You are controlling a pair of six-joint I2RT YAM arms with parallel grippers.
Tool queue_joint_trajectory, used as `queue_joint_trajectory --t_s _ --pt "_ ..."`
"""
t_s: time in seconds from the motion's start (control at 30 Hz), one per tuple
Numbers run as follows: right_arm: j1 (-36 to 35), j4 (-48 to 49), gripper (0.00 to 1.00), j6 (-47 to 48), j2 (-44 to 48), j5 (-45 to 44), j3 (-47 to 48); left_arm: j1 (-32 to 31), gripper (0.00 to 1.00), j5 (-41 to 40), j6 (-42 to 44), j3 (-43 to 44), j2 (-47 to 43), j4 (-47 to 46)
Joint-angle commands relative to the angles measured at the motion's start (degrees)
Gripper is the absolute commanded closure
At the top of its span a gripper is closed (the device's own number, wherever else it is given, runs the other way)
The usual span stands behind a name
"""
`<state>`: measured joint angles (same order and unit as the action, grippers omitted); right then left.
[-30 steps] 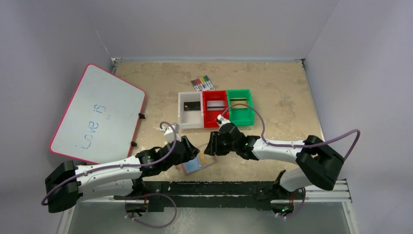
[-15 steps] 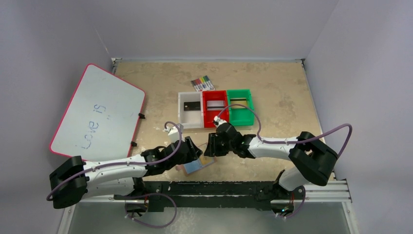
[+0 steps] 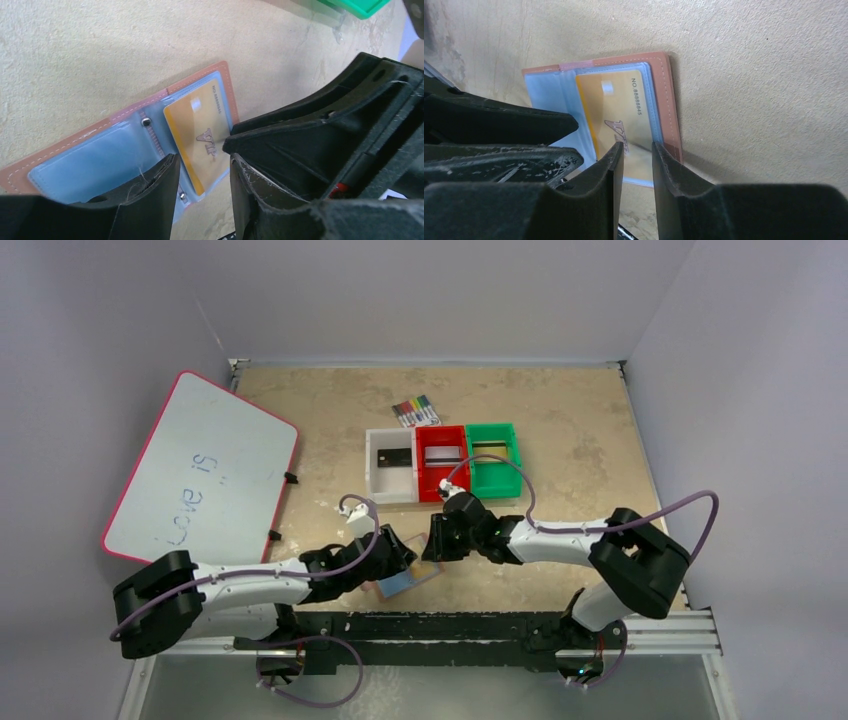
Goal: Take the credit cards out of the card holder
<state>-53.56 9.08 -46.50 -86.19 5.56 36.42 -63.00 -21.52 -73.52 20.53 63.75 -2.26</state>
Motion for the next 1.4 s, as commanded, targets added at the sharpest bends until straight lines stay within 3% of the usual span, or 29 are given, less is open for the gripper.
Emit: queue_joint_trajectory --t_s 0.0,0.27,0.43,0.73,1.37 --pt "0.3 -0.2 0.71 -0.9 -1.1 -0.6 -0.2 0.3 0.59 -2.2 -4.9 -2.7 1.3 -7.4" --pt "0.2 -0.1 0.73 -2.0 -2.2 -1.0 -1.6 0.3 0.59 -3.2 -6.0 -4.7 2.5 -9.7" --pt "0.3 0.1 0.74 -2.2 -2.5 -1.0 -1.9 0.3 0.60 -1.9 -6.3 -6.1 4.7 -15.7" --pt "0.3 0.2 0.74 -2.4 -2.8 -1.0 -2.1 0.2 0.65 -1.5 -9.9 -9.0 7.1 -21.1" --pt "0.2 -0.8 0.74 -2.7 -4.2 -1.7 -1.4 0.0 0.95 -2.5 -10.6 -14.0 0.4 -25.4"
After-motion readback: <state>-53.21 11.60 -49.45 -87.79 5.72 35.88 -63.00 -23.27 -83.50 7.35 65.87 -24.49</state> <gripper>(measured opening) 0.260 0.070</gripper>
